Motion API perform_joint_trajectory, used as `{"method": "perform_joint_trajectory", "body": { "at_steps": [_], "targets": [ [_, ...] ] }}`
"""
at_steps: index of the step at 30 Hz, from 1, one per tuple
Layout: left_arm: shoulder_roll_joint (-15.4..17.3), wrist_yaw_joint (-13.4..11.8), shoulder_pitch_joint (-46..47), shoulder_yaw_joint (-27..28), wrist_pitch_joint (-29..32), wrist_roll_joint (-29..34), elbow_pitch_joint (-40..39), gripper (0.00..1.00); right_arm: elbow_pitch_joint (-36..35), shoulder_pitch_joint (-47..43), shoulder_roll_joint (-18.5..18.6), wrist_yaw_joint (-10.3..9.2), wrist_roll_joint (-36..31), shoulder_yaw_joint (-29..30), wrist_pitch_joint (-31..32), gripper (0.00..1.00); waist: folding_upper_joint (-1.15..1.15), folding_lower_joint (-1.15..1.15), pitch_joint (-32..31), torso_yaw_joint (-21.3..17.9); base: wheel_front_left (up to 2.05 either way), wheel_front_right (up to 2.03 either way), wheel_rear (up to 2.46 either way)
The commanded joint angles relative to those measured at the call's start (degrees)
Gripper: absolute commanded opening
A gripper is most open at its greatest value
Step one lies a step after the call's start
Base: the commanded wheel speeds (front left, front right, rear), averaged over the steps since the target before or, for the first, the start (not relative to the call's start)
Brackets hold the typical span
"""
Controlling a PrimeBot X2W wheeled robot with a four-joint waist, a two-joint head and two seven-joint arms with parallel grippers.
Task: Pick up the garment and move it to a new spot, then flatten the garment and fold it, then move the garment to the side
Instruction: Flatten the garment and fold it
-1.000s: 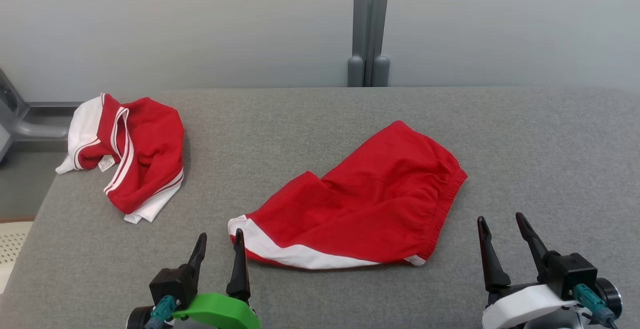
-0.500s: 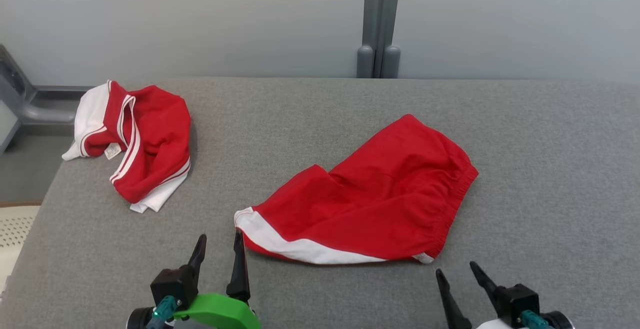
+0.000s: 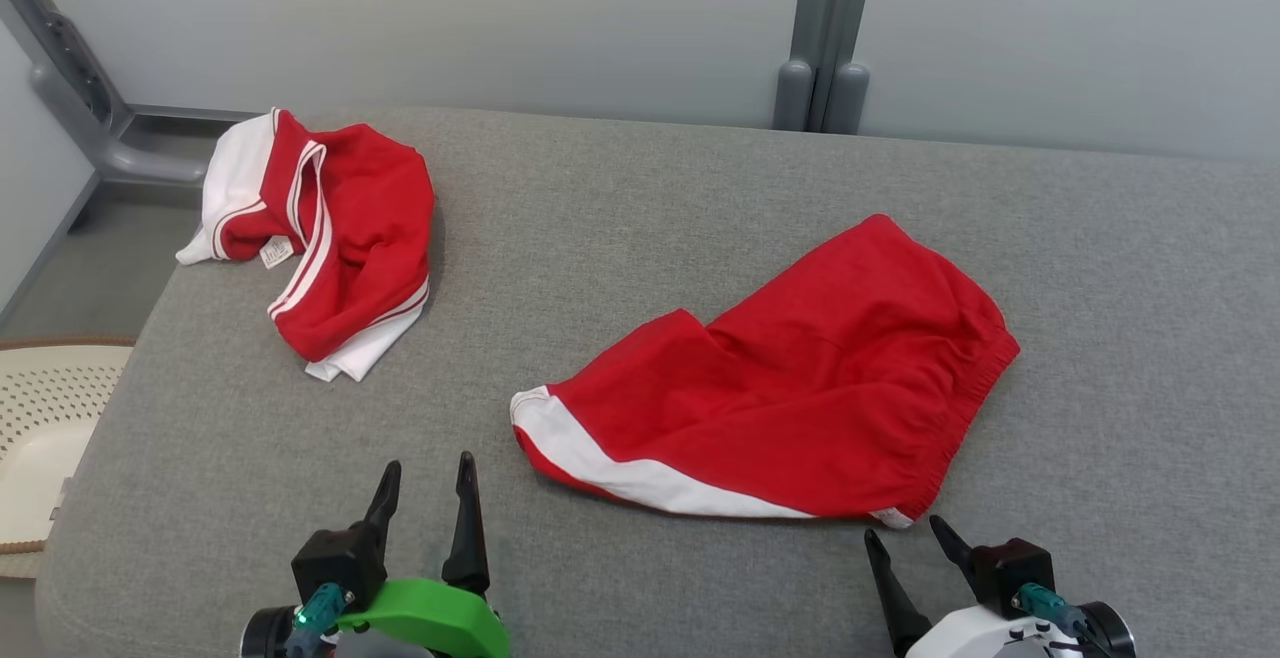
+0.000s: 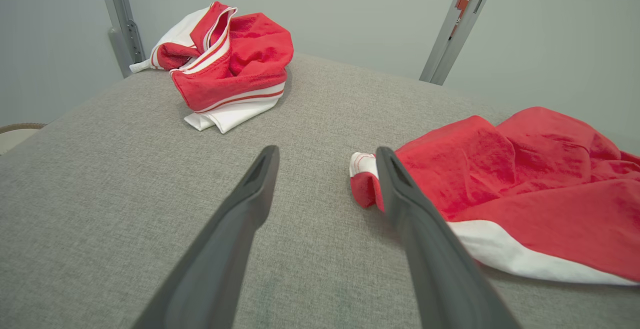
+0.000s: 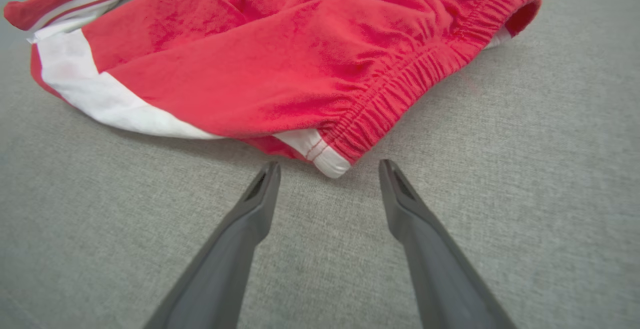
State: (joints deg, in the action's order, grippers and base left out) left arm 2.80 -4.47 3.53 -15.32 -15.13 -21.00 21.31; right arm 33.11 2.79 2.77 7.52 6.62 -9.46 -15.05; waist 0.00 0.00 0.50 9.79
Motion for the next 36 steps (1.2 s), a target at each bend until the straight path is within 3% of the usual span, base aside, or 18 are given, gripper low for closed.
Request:
{"method": "perform_joint_trajectory", "body": {
  "at_steps": [1, 4, 7, 8, 10, 14, 16, 21, 27, 36],
  "targets": [
    [0.17, 0.30, 1.00, 0.20, -0.03, 0.50, 0.16, 1.00, 0.77, 0.72, 0.20, -0.06, -0.32, 0.12, -0.20, 1.00, 0.00, 0.00, 0.23, 0.47, 0.00, 0.00, 0.00],
    [0.17, 0.40, 1.18, 0.56, -0.03, 0.64, 0.24, 1.00, 1.56, 1.75, 0.22, -0.06, -0.69, -0.22, -0.20, 1.00, 0.00, 0.00, 0.33, 0.61, 0.00, 0.00, 0.00],
    [0.17, 0.50, 1.22, 0.99, -0.03, 0.91, 0.36, 1.00, 2.29, 2.53, 0.20, -0.06, -0.73, -0.45, -0.20, 0.79, 0.00, 0.00, 0.42, 0.54, 0.00, 0.00, 0.00],
    [0.17, 0.52, 1.24, 1.10, -0.03, 0.96, 0.38, 1.00, 2.23, 2.74, 0.19, -0.06, -0.55, -0.71, -0.20, 0.76, 0.00, 0.00, 0.45, 0.49, 0.00, 0.00, 0.00],
    [0.17, 0.50, 1.32, 1.30, -0.03, 1.14, 0.39, 1.00, 2.57, 3.22, 0.21, -0.06, -0.26, -1.16, -0.20, 0.49, 0.00, 0.00, 0.55, 0.30, 0.00, 0.00, 0.00],
    [0.17, 0.54, 1.49, 1.40, -0.03, 1.25, 0.52, 1.00, 3.45, 3.91, 0.19, -0.06, -0.12, -1.79, -0.20, 0.22, 0.00, 0.00, 0.68, -0.11, 0.00, 0.00, 0.00],
    [0.17, 0.75, 1.55, 1.29, -0.03, 1.23, 0.49, 1.00, 3.56, 4.20, 0.20, -0.06, 0.06, -1.92, -0.20, 0.00, 0.00, 0.00, 0.72, -0.36, 0.00, 0.00, 0.00],
    [0.18, 2.12, 2.38, 0.80, -0.03, 0.11, 1.40, 1.00, 1.28, 3.75, 0.21, -0.06, 0.10, -1.35, -0.20, 0.00, 0.00, 0.00, 0.82, -1.73, 0.00, 0.00, 0.00],
    [0.62, 5.16, 7.40, -0.86, 1.28, -0.24, 9.00, 1.00, -1.00, 2.44, 0.21, -0.06, -2.21, 1.03, -0.20, 0.00, 0.00, 0.00, 1.14, -3.61, 0.00, 0.00, 0.00],
    [2.63, 10.50, 15.48, -5.07, 10.09, -0.92, 20.88, 1.00, -1.92, 4.06, 0.21, -0.06, -5.19, 3.08, -0.20, 0.00, 0.00, 0.00, 2.47, -5.78, 0.00, 0.00, 0.00]
  ]
}}
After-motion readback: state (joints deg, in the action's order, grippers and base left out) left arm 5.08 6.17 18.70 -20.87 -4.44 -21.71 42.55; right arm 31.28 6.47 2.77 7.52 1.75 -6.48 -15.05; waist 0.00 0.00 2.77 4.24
